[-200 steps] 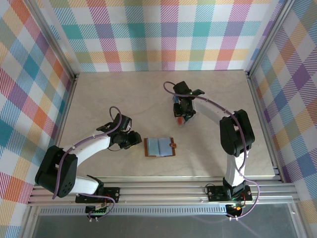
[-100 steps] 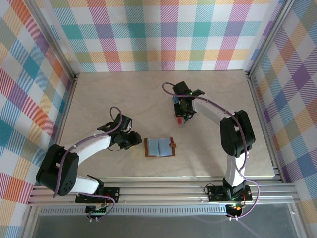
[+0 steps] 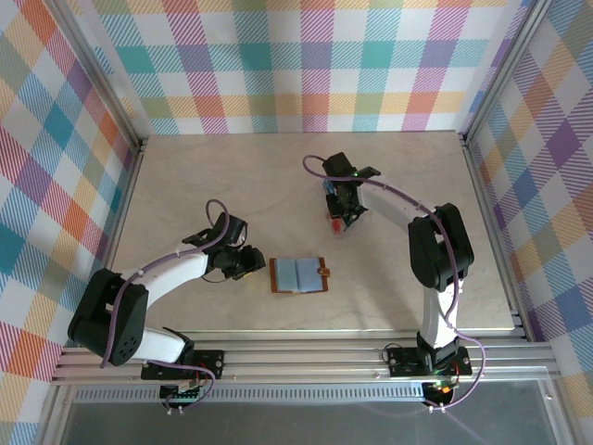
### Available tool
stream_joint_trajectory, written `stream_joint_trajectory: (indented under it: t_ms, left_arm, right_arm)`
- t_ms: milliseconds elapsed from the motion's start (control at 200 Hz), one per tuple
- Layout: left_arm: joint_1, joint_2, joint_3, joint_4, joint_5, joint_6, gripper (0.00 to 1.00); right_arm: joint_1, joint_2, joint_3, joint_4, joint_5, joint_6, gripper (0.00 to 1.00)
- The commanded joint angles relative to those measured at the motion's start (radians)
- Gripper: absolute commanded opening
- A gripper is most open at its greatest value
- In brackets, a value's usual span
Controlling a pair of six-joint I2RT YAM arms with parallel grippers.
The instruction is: Put the credit cards into the card holder
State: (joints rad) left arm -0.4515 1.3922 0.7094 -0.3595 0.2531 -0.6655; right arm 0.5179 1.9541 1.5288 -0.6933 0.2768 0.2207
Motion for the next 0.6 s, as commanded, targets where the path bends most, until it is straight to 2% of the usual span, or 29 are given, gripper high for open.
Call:
stream_joint_trajectory:
  t_ms: [0,285,595]
  left_arm:
    - [-0.010,0.011,0.018,0.001,0.001,0.011,0.37]
    - [-0.010,0.021,0.020,0.005,0.005,0.010,0.37]
    - [-0.010,0.021,0.020,0.004,0.003,0.010,0.37]
  right_arm:
    - [-0.004,-0.007,-0.001,0.008,-0.055,-0.009,0.39]
    - [-0.004,-0.055,-0.017,0.028,-0.117,-0.007,0.32]
    - [-0.004,0.023,0.030,-0.022,-0.059,0.008,0.22]
